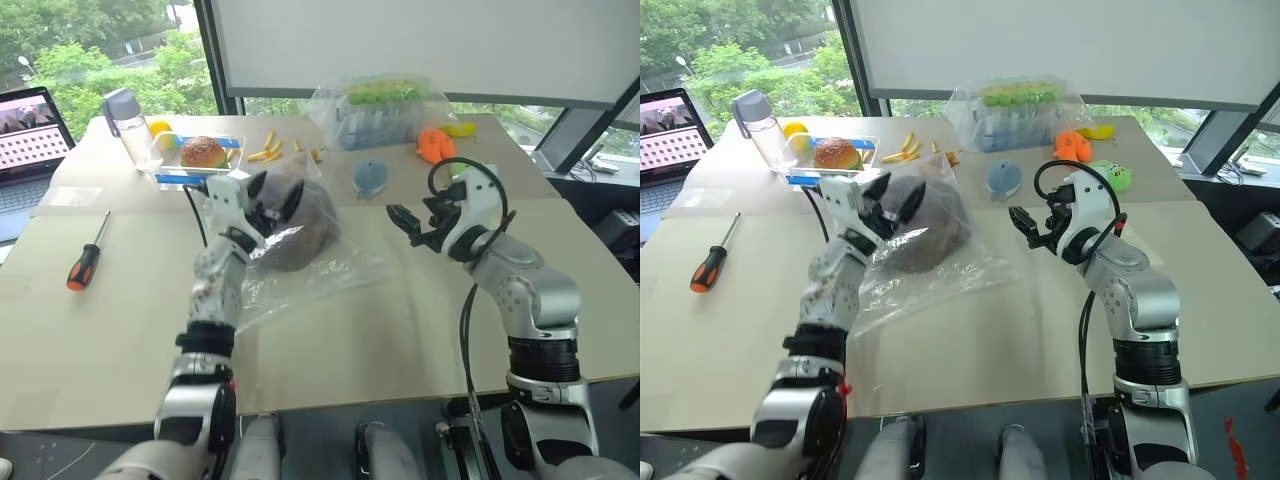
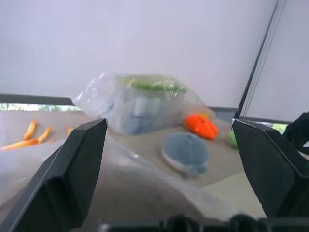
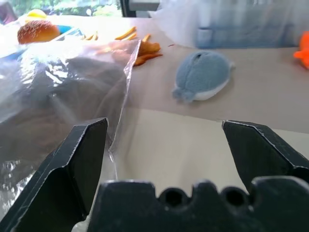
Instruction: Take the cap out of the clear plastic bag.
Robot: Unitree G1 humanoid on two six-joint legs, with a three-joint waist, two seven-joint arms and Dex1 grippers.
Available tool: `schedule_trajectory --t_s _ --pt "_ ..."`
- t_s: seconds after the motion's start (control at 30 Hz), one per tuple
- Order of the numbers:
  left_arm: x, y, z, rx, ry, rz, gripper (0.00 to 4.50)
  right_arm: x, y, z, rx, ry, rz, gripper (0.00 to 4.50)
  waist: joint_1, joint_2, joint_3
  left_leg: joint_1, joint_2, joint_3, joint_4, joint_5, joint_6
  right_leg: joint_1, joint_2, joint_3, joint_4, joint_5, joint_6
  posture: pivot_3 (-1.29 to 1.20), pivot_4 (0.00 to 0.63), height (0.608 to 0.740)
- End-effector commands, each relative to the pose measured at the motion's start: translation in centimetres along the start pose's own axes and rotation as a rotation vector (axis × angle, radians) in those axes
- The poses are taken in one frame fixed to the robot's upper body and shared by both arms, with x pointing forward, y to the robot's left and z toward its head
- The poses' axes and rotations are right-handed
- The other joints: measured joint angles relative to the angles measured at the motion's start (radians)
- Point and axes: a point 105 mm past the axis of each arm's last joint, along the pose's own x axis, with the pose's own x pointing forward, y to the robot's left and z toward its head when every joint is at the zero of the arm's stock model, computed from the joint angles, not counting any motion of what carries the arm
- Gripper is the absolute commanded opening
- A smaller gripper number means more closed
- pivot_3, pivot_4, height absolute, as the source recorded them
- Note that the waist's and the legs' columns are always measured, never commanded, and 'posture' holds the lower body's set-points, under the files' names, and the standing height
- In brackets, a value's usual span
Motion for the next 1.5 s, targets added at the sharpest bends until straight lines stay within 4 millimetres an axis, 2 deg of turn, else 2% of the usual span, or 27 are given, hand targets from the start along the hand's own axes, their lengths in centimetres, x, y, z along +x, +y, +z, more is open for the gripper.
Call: schedule_trajectory --t_s 0.03,0.13,0.23,0.43,0.53,0.8,1.1,1.37,1.5 --pt "-0.9 -1.5 1.8 0.067 -0.052 -0.002 4.42 -0.2 1.0 0.8 -0.017 -0.057 0.020 4.50 -0.001 0.000 0.000 0.000 0.000 0.000 0.000 0.000 0.000 0.000 0.000 0.000 0.000 0.000 0.000 0.00 0.150 0.740" --pt "-2.4 -2.0 1.0 0.109 0.001 0.003 4.42 -0.4 1.6 0.0 -0.046 -0.044 0.039 4.50 -0.001 0.001 0.000 0.000 0.001 0.000 0.000 0.000 0.000 -0.001 0.001 0.000 0.001 0.002 -0.003 0.00 0.150 0.740" --pt "-3.8 -3.3 0.8 0.170 0.054 -0.089 4.42 -0.8 2.0 -0.5 -0.057 -0.041 0.067 4.50 -0.001 0.003 -0.002 0.000 0.001 0.000 0.001 0.000 0.000 -0.001 0.001 0.000 0.000 0.002 -0.003 0.00 0.150 0.740" --pt "-6.8 -5.0 0.2 0.425 0.173 -0.317 4.42 -0.8 2.4 -1.9 -0.065 0.003 0.092 4.50 -0.002 0.005 -0.002 0.000 0.003 0.001 0.001 -0.003 -0.006 -0.002 0.001 0.000 -0.001 0.003 -0.006 0.00 0.150 0.740" --pt "-8.7 -5.5 -1.0 0.528 0.197 -0.388 4.42 -0.3 3.0 -2.3 -0.066 0.015 0.114 4.50 -0.002 0.007 -0.003 0.000 0.004 0.003 -0.001 -0.003 -0.006 -0.004 0.001 0.000 -0.001 0.005 -0.007 0.00 0.150 0.740" --pt "-11.0 -6.4 -3.0 0.670 0.205 -0.463 4.42 0.1 2.9 -2.5 -0.070 0.031 0.123 4.50 0.000 0.009 -0.004 -0.001 0.005 0.006 -0.005 -0.003 -0.006 -0.008 0.001 0.000 -0.002 0.005 -0.008 0.00 0.150 0.740" --pt "-11.0 -6.4 -4.2 0.877 0.162 -0.506 4.42 0.0 2.6 -2.7 -0.071 0.047 0.115 4.50 0.001 0.010 -0.004 -0.002 0.005 0.008 -0.005 -0.003 -0.006 -0.012 0.001 0.002 -0.001 0.004 -0.008 0.00 0.150 0.740" --pt "-9.1 -5.1 -1.8 0.947 0.045 -0.354 4.42 -0.3 2.5 -3.2 -0.071 0.066 0.105 4.50 0.001 0.010 -0.004 -0.002 0.006 0.008 -0.006 -0.003 -0.006 -0.013 0.001 0.002 -0.001 0.004 -0.008 0.00 0.150 0.740" --pt "-8.8 -3.9 -1.9 1.000 0.068 -0.307 4.42 -0.1 2.5 -3.2 -0.071 0.066 0.104 4.50 0.001 0.010 -0.004 -0.002 0.006 0.008 -0.005 -0.003 -0.006 -0.013 0.001 0.002 -0.001 0.004 -0.008 0.00 0.150 0.740"
